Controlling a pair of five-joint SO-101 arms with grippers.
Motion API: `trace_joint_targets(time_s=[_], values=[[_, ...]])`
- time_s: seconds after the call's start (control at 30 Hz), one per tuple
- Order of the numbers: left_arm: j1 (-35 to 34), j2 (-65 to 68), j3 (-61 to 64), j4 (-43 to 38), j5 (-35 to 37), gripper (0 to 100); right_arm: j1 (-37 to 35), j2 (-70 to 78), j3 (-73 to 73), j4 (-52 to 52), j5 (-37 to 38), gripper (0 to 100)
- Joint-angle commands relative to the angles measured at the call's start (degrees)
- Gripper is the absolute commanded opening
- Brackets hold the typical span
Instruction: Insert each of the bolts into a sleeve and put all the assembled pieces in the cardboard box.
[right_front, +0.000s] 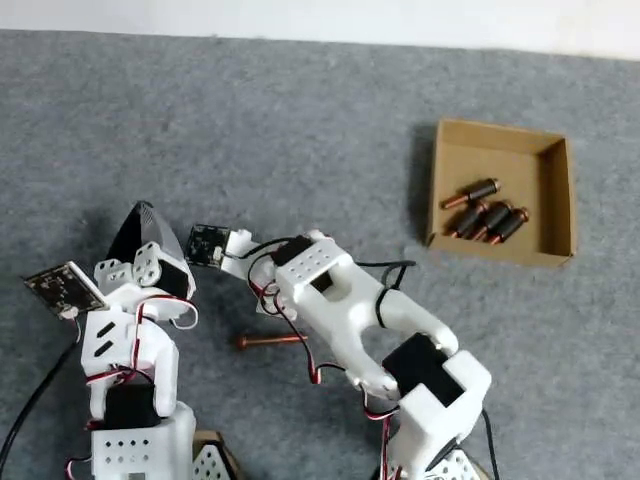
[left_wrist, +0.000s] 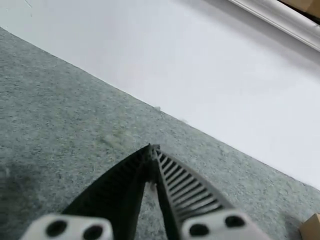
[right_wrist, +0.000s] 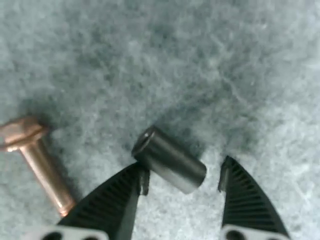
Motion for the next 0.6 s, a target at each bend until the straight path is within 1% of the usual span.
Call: trace_joint_targets(time_s=[0.0, 0.13, 0.4, 0.57], values=[[-0.4, -0.9, 0.9, -1.1, -0.4, 1, -1.2, 1.4, -1.9, 0.0, 0.5, 18.7], [-0.4, -0.9, 0.9, -1.1, -0.4, 1, -1.2, 1.4, -1.9, 0.0, 0.5, 10.1], [-0.3, -0.9, 1.0, -1.1, -0.4, 1, -1.1, 1.4, -1.6, 0.8, 0.3, 0.7], [-0.3, -0.9, 1.0, -1.1, -0.4, 1, -1.0, 1.4, -1.5, 0.8, 0.2, 0.5]])
